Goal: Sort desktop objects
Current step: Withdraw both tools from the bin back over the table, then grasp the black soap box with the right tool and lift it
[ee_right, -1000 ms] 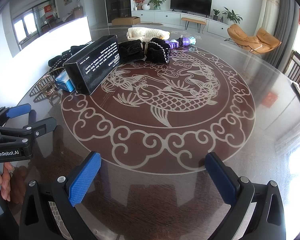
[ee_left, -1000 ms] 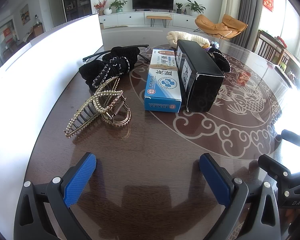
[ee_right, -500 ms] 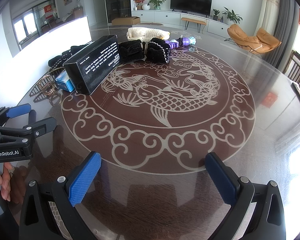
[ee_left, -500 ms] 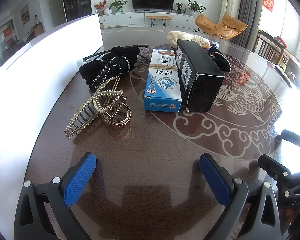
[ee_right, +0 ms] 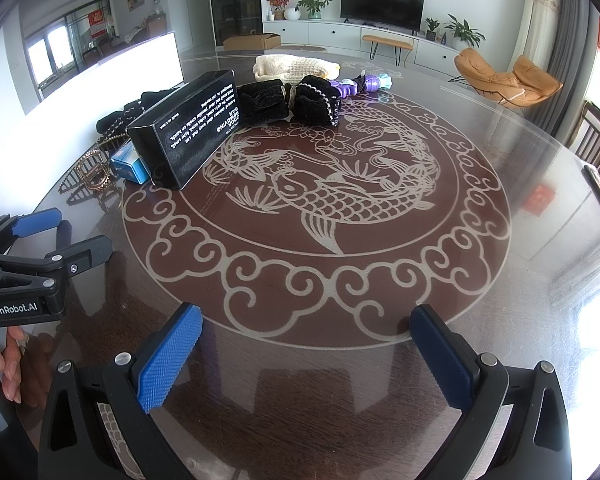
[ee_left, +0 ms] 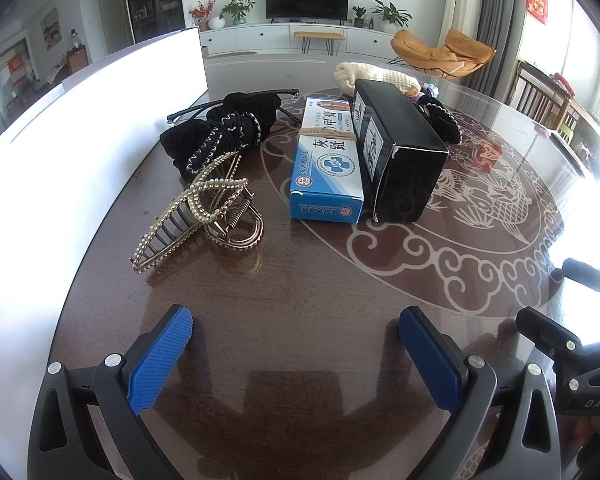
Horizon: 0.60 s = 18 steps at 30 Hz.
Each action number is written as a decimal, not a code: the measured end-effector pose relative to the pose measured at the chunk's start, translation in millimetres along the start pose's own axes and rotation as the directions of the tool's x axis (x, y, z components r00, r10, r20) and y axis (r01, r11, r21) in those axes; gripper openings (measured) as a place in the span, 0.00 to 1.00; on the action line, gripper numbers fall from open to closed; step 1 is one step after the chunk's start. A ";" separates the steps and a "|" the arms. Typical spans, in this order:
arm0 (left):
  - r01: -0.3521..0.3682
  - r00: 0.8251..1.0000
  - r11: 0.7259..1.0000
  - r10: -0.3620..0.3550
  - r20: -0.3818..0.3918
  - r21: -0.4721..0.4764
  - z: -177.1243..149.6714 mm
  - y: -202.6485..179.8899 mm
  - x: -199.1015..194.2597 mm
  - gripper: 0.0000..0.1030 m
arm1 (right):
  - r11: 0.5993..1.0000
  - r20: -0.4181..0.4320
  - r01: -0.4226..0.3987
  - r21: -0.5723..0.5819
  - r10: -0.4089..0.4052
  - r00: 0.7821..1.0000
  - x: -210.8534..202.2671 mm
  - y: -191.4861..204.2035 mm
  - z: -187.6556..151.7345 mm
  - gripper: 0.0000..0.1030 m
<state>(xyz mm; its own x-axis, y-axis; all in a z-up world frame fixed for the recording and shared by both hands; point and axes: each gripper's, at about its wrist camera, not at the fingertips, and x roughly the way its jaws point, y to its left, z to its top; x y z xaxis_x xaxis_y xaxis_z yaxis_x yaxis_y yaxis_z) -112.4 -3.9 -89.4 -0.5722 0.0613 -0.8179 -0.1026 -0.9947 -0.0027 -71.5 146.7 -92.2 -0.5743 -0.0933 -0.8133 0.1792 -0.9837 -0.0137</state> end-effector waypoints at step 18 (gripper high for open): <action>0.002 1.000 1.000 -0.002 0.001 0.000 0.9 0.9 0.4 1.00 | 0.975 0.030 -0.212 0.068 0.211 0.977 26.8 43.3 158.7 1.00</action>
<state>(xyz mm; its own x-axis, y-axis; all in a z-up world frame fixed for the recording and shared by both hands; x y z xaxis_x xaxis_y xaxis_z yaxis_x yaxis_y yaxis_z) -113.4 -4.7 -89.3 -0.5725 0.0629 -0.8175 -0.1032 -0.9947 -0.0043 -205.9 77.2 -22.3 -0.5472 -0.3029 -0.7803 0.2421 -0.9497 0.1989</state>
